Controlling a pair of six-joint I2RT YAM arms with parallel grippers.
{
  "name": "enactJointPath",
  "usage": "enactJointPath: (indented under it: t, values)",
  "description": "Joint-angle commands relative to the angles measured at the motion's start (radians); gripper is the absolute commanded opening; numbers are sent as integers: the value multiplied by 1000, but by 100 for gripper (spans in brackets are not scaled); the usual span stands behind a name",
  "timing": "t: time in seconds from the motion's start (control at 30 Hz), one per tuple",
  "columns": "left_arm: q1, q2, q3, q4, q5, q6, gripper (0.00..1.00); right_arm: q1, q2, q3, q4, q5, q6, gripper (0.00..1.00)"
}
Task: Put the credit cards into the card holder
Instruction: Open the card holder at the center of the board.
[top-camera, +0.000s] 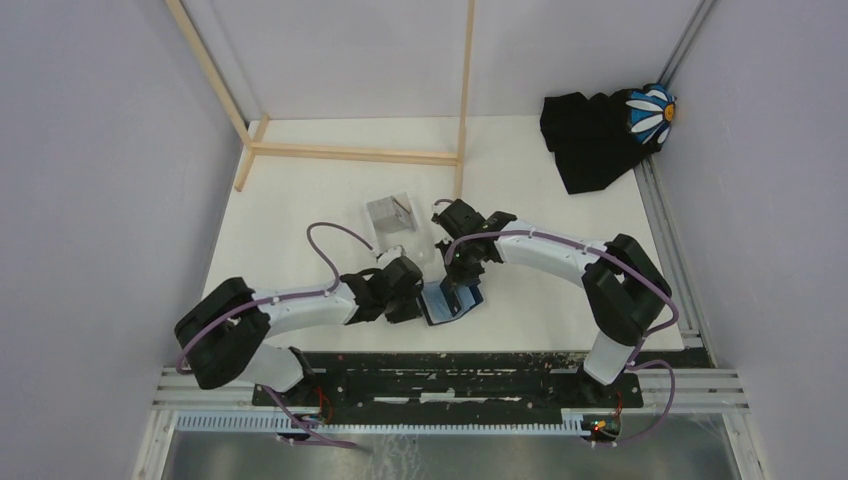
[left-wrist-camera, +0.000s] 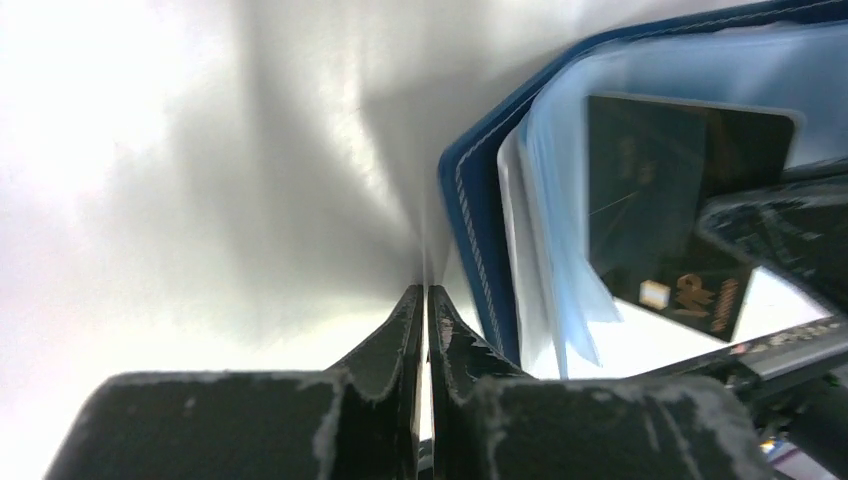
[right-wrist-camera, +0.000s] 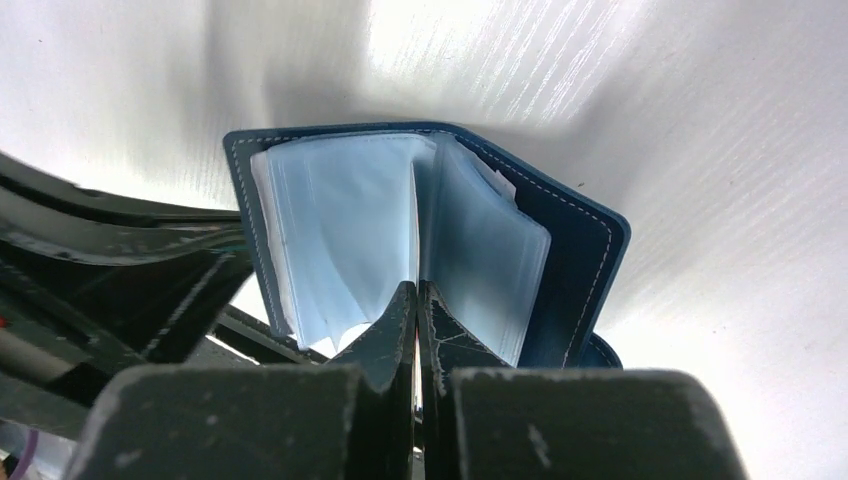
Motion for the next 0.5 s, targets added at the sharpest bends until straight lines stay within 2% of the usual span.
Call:
enactJointPath:
  t: [0.0, 0.23, 0.47]
  values:
    - [-6, -111, -16, -202, -97, -55, 11, 21, -4, 7, -16, 92, -14, 1]
    - [-6, -227, 24, -222, -129, -89, 12, 40, -7, 28, -27, 107, -14, 1]
    - [-11, -180, 146, -146, -99, -26, 13, 44, -2, 22, -17, 96, -5, 1]
